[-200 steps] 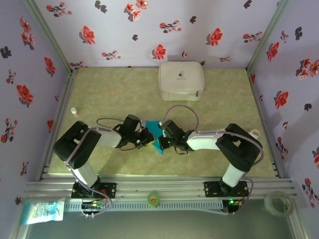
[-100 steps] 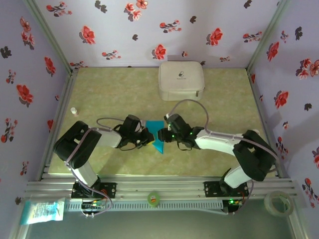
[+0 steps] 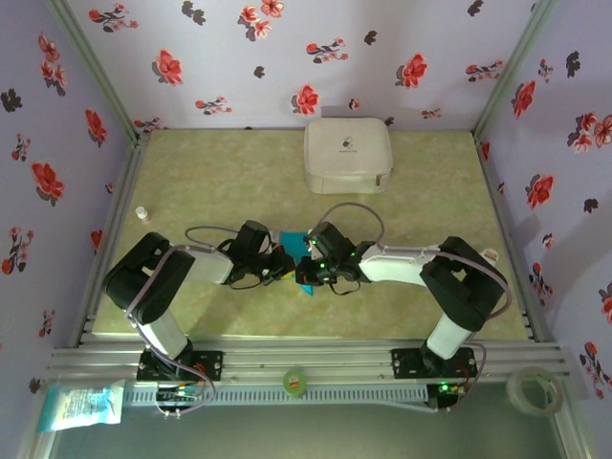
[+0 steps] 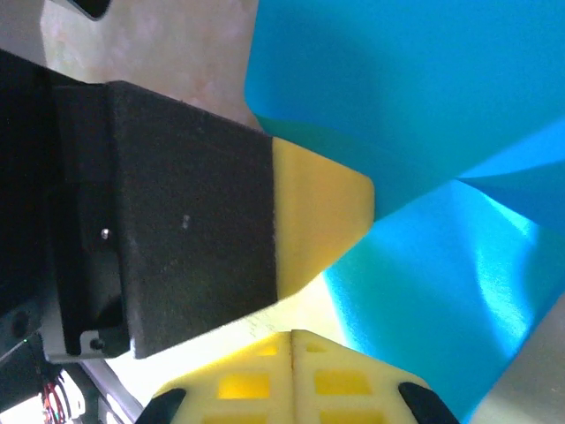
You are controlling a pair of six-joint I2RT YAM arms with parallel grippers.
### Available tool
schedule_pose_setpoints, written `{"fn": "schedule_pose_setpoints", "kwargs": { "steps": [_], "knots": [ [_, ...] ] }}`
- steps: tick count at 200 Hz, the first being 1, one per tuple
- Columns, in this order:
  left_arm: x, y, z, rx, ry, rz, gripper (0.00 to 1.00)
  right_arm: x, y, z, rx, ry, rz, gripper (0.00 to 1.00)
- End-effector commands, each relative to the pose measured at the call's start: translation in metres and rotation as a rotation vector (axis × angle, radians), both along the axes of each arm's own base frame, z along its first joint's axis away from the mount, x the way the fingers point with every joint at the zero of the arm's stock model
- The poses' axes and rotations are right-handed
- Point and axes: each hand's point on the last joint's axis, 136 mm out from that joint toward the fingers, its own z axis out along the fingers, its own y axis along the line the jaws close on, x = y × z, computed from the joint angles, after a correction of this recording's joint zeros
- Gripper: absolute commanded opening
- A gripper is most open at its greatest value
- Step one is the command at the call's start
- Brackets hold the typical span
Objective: Fold a paper plane with a square sheet of paper (pick it up from the middle)
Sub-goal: Third fold the triangle at the center of the table.
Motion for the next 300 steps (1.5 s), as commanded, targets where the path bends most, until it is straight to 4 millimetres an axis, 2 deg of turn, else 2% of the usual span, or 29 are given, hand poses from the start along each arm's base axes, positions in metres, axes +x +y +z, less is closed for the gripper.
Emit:
{"fn": "schedule_pose_setpoints", "kwargs": {
  "steps": [1,68,195,300],
  "knots": [
    [-0.011,0.012,-0.025,0.085,0.032,-0.003,0.00,-0.001,0.008,0.002,-0.022,0.017,0.023,0.05],
    [-0.011,0.012,-0.026,0.085,0.034,-0.005,0.00,-0.010,0.000,-0.023,-0.132,0.058,0.062,0.05],
    [-0.011,0.012,-0.028,0.085,0.037,-0.006,0.00,-0.014,-0.014,-0.030,-0.147,0.055,0.028,0.07],
    [-0.016,0.020,-0.039,0.124,0.064,0.004,0.00,-0.030,-0.030,-0.035,-0.078,0.099,-0.025,0.10]
  ]
}}
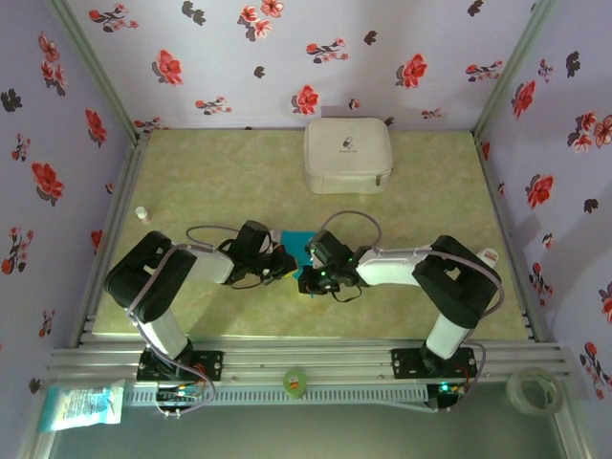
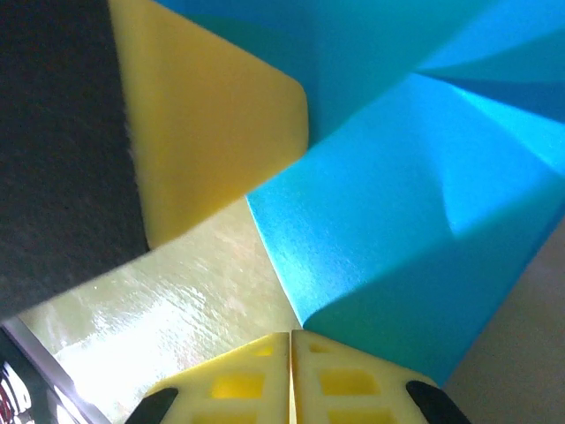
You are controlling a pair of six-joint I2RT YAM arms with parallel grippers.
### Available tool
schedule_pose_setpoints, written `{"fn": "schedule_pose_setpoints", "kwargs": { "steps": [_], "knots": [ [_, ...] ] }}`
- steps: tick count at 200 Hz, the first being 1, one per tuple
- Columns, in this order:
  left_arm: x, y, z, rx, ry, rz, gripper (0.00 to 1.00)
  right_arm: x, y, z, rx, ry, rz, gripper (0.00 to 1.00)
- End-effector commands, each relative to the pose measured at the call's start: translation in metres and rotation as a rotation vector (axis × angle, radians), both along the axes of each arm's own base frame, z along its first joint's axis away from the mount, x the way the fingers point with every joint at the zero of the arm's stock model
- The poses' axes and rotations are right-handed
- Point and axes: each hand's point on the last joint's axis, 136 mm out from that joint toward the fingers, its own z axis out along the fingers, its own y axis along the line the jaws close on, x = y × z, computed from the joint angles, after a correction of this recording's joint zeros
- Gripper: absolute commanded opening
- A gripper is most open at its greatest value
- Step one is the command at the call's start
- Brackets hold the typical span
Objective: Fold a paper plane with a square sheet of paper (pick it up from the middle)
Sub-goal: Third fold the triangle at the center of the table.
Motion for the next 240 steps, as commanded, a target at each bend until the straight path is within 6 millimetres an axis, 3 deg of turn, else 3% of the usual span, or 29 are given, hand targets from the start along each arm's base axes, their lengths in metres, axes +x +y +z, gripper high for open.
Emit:
{"fn": "schedule_pose_setpoints", "kwargs": {
  "steps": [1,83,126,142,188,240],
  "knots": [
    [-0.018,0.022,-0.039,0.133,0.087,0.021,0.00,-0.011,-0.016,-0.008,-0.015,0.050,-0.031,0.10],
    [-0.018,0.025,-0.041,0.144,0.092,0.030,0.00,-0.029,-0.048,-0.011,-0.033,0.059,-0.043,0.04],
    [-0.016,0.023,-0.036,0.128,0.078,0.029,0.00,-0.009,-0.025,0.050,0.115,-0.049,-0.061,0.04],
    [-0.015,0.022,-0.034,0.123,0.075,0.030,0.00,-0.002,-0.013,0.063,0.156,-0.062,-0.053,0.04],
    [-0.013,0.020,-0.031,0.114,0.067,0.029,0.00,0.020,0.011,0.038,0.113,-0.008,-0.080,0.03],
    [-0.011,0.016,-0.028,0.097,0.057,0.021,0.00,0.030,0.004,0.019,0.106,0.014,-0.145,0.03]
  ]
}}
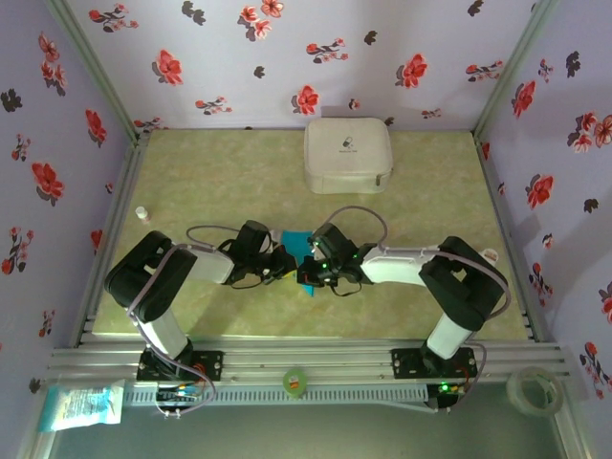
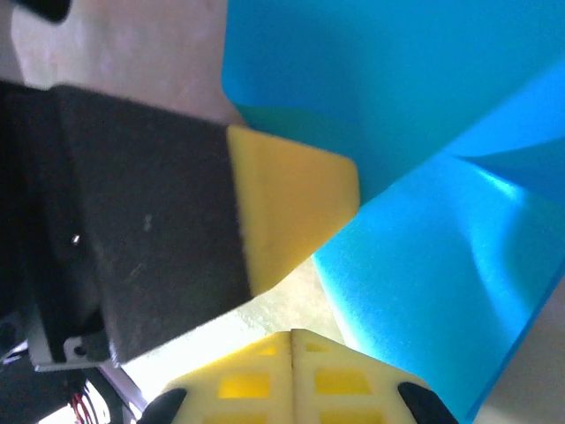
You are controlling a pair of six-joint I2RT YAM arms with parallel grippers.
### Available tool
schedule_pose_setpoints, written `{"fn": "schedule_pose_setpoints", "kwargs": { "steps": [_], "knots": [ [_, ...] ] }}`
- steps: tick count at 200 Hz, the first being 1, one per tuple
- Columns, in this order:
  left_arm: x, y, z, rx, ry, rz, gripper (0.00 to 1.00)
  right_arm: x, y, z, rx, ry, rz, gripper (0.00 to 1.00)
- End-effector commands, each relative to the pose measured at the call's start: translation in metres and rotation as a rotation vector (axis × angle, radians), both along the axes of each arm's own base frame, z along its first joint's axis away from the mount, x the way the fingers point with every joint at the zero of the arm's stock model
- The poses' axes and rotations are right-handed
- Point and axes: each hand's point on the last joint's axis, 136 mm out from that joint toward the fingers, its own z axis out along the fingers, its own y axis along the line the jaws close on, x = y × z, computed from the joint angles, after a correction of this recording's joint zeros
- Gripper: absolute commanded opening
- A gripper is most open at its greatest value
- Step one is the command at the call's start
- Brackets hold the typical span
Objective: Fold a paper plane with a square sheet of paper (pick it up from the middle)
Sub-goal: Third fold the triangle at the center of the table.
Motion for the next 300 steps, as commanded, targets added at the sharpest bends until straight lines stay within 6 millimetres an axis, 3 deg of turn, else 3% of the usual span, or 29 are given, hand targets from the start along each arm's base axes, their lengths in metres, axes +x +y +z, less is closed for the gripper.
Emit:
{"fn": "schedule_pose_setpoints", "kwargs": {
  "steps": [1,36,58,86,104,137,201,255,300],
  "knots": [
    [-0.012,0.017,-0.028,0.100,0.061,0.020,0.00,0.009,-0.004,-0.004,0.011,0.002,-0.050,0.03],
    [-0.008,0.011,-0.019,0.073,0.041,0.012,0.00,-0.002,-0.023,-0.029,-0.050,0.064,-0.076,0.02],
    [-0.001,0.003,0.003,0.022,-0.006,0.000,0.00,-0.010,-0.035,-0.046,-0.105,0.101,-0.091,0.01],
    [0.006,-0.003,0.039,-0.023,-0.087,-0.012,0.12,-0.012,-0.038,-0.050,-0.110,0.107,-0.097,0.01],
    [0.006,0.000,0.049,-0.003,-0.100,-0.016,0.13,-0.010,-0.036,-0.049,-0.108,0.106,-0.097,0.01],
    [0.002,0.008,0.042,0.093,-0.073,-0.031,0.10,-0.008,-0.033,-0.046,-0.105,0.100,-0.093,0.01],
    [0.004,-0.007,0.021,0.132,-0.042,-0.073,0.07,-0.007,-0.034,-0.048,-0.111,0.102,-0.099,0.01],
    [0.008,0.013,-0.013,0.238,-0.037,-0.062,0.08,-0.010,-0.037,-0.053,-0.125,0.114,-0.096,0.01],
    [0.023,0.032,-0.021,0.244,-0.044,-0.023,0.11,-0.014,-0.041,-0.057,-0.140,0.118,-0.089,0.00]
  ]
}}
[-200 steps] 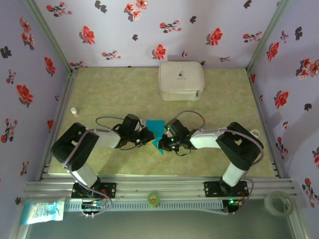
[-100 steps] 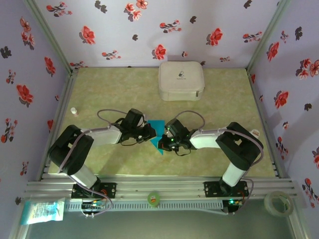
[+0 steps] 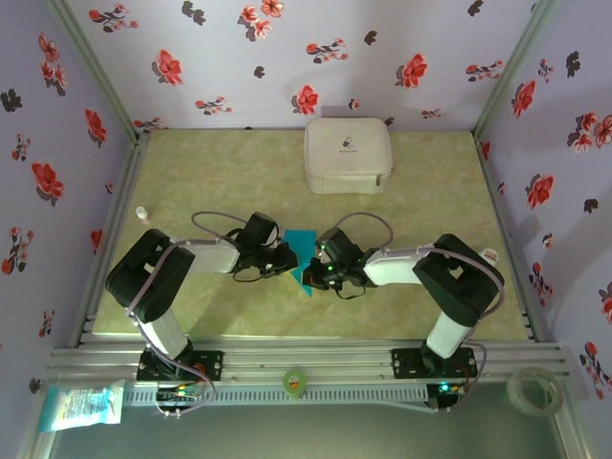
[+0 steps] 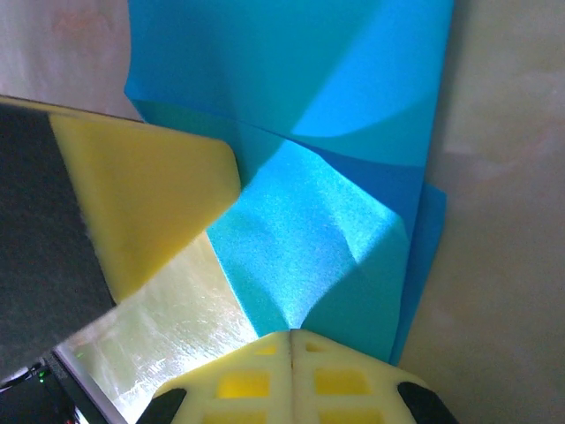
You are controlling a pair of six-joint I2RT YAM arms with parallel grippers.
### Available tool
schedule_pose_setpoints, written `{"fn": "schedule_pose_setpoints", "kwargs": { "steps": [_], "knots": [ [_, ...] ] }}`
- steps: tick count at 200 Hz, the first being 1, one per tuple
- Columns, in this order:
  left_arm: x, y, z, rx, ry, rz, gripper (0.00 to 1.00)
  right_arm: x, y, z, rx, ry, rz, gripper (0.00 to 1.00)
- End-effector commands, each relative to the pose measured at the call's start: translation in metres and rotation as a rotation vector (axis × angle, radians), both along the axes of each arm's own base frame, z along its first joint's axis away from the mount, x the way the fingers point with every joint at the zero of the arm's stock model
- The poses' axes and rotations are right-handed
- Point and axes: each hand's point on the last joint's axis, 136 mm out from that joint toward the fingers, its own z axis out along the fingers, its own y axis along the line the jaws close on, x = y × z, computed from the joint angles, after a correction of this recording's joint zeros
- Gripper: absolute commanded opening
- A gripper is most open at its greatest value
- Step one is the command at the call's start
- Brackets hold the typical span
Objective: Fold a paper plane with a square sheet of paper (pick it up from the middle)
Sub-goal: Third fold the triangle at the center of the table.
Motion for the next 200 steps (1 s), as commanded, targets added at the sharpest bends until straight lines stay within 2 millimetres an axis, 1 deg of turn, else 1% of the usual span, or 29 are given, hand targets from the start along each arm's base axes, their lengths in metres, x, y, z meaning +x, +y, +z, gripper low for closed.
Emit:
{"fn": "schedule_pose_setpoints", "kwargs": {
  "steps": [1,60,100,119,136,155,168,185,200],
  "knots": [
    [0.011,0.025,-0.020,0.079,-0.008,0.037,0.11,-0.015,-0.027,-0.034,-0.134,0.080,-0.022,0.00],
    [0.024,0.051,-0.026,0.066,0.025,0.114,0.10,-0.018,-0.032,-0.039,-0.164,0.081,-0.007,0.00],
    [0.031,0.062,-0.025,0.055,0.026,0.143,0.08,-0.018,-0.033,-0.039,-0.170,0.076,0.001,0.00],
    [0.032,0.060,-0.014,0.022,0.012,0.139,0.07,-0.017,-0.031,-0.038,-0.166,0.072,0.007,0.00],
    [0.033,0.057,0.005,-0.009,-0.018,0.137,0.06,-0.015,-0.031,-0.036,-0.165,0.064,0.013,0.00],
    [0.035,0.054,0.031,-0.045,-0.069,0.136,0.04,-0.015,-0.031,-0.035,-0.171,0.061,0.023,0.00],
    [0.033,0.049,0.043,-0.067,-0.086,0.132,0.02,-0.013,-0.030,-0.034,-0.169,0.058,0.023,0.00],
    [0.022,0.038,0.048,-0.083,-0.082,0.108,0.00,-0.012,-0.030,-0.033,-0.167,0.058,0.026,0.00],
    [0.009,0.024,0.046,-0.095,-0.065,0.073,0.00,-0.010,-0.029,-0.032,-0.166,0.057,0.023,0.00]
  ]
}}
